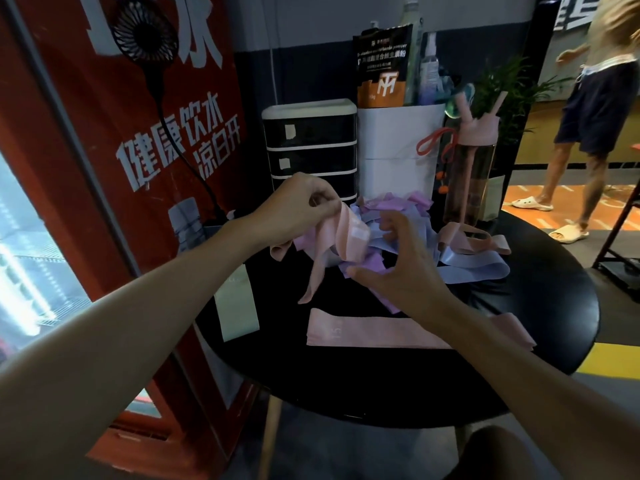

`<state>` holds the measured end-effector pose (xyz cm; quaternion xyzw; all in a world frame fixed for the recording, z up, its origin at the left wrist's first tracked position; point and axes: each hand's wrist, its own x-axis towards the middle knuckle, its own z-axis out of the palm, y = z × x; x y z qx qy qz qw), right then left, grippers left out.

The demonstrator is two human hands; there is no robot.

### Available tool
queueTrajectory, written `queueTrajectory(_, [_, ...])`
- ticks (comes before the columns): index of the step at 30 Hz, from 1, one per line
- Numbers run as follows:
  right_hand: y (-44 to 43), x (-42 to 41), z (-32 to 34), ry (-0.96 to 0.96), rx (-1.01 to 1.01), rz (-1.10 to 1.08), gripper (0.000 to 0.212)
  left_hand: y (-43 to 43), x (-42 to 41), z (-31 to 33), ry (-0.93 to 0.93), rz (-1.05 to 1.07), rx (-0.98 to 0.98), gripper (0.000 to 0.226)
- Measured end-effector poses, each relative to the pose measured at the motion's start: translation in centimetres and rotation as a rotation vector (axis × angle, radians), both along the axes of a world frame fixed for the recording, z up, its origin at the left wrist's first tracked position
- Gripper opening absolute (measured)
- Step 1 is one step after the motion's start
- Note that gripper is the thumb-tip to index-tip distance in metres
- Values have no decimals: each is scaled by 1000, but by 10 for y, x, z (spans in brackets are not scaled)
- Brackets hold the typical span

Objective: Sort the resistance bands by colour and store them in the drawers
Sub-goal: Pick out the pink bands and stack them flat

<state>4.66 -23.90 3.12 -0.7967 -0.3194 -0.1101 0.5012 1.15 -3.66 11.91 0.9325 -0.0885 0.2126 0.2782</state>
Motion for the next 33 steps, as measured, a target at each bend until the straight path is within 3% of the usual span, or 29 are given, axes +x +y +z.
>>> queueTrajectory(5, [3,-6,14,-239,137,2,20,-17,-3,6,-27,-23,-28,14])
queueTrajectory(8, [-3,-6,21,-261,143,-42,10,-20,-5,8,-17,-28,-42,11])
queueTrajectory(11, [-14,-6,26,-228,125,-101,9,-20,-10,5,-34,-8,-6,11])
queueTrajectory(16, [-29,-7,27,96,269,50,12,-21,-11,-6,-98,21,-4,11])
queueTrajectory(18, [-34,-6,24,119,246,25,7,-24,-13,-12,-105,6,-8,7])
queueTrajectory(21, [-48,-1,17,108,171,-30,10,-32,-20,-24,-134,-28,26,6])
queueTrajectory(26, [-88,4,-8,-52,-127,-82,13,-40,-32,-63,-86,-125,153,8])
queueTrajectory(30, [-115,1,-32,-160,-297,-22,14,-48,-44,-93,-40,-230,231,6])
queueTrajectory(33, [-127,-7,-45,-208,-381,48,16,-44,-49,-107,-13,-183,259,12])
